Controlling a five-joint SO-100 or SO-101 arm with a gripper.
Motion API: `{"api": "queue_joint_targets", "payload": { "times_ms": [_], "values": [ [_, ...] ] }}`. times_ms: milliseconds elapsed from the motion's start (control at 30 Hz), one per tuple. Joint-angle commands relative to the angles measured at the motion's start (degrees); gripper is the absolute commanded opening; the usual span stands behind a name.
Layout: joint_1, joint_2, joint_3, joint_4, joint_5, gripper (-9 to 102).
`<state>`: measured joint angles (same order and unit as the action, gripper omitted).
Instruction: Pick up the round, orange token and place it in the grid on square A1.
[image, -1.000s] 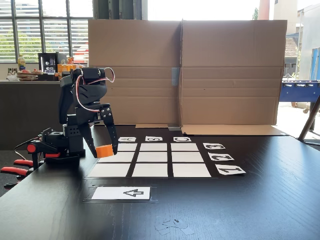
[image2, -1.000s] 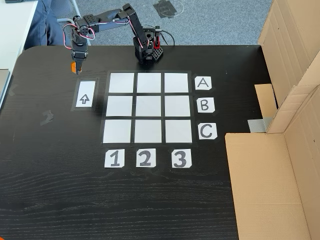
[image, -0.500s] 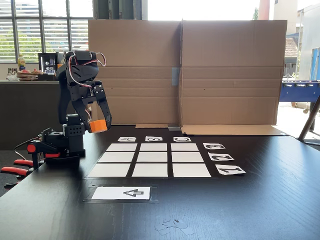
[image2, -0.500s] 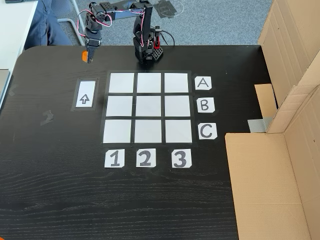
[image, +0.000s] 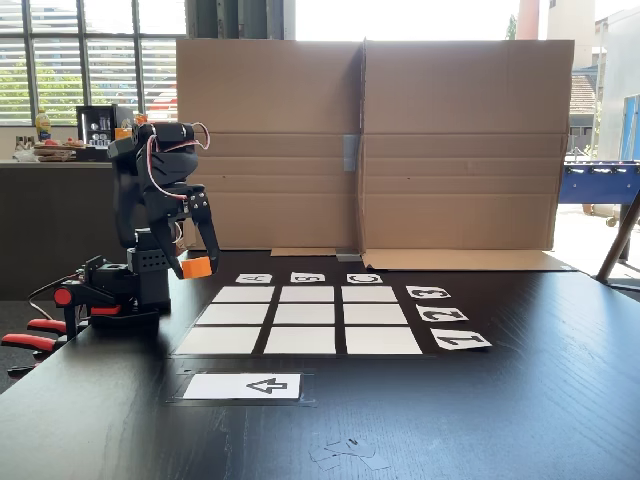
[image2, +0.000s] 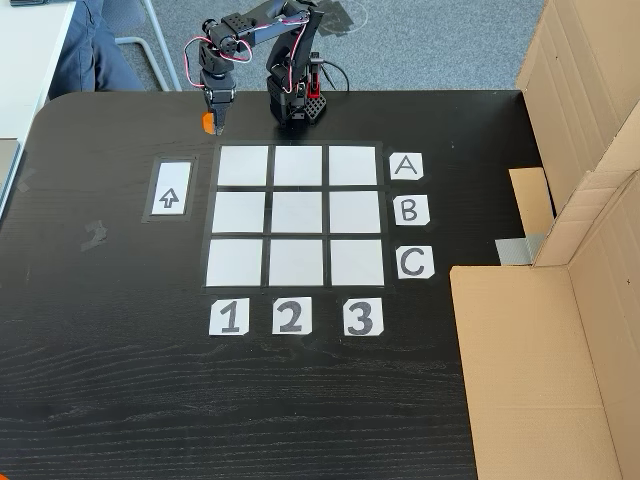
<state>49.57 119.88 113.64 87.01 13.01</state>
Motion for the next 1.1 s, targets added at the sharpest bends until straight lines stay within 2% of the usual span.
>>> {"api": "queue_joint_targets", "payload": {
  "times_ms": [0,267,600,1067],
  "values": [
    [-1.67,4.92,3.87,-0.88,-0.53,14],
    [-5.1,7.91,14.5,-3.43,-0.53,14],
    [-6.77,5.89,24.43,-13.89,-0.97,14],
    [-7.73,-5.01,25.58,-23.73,-2.37,15]
  ]
}}
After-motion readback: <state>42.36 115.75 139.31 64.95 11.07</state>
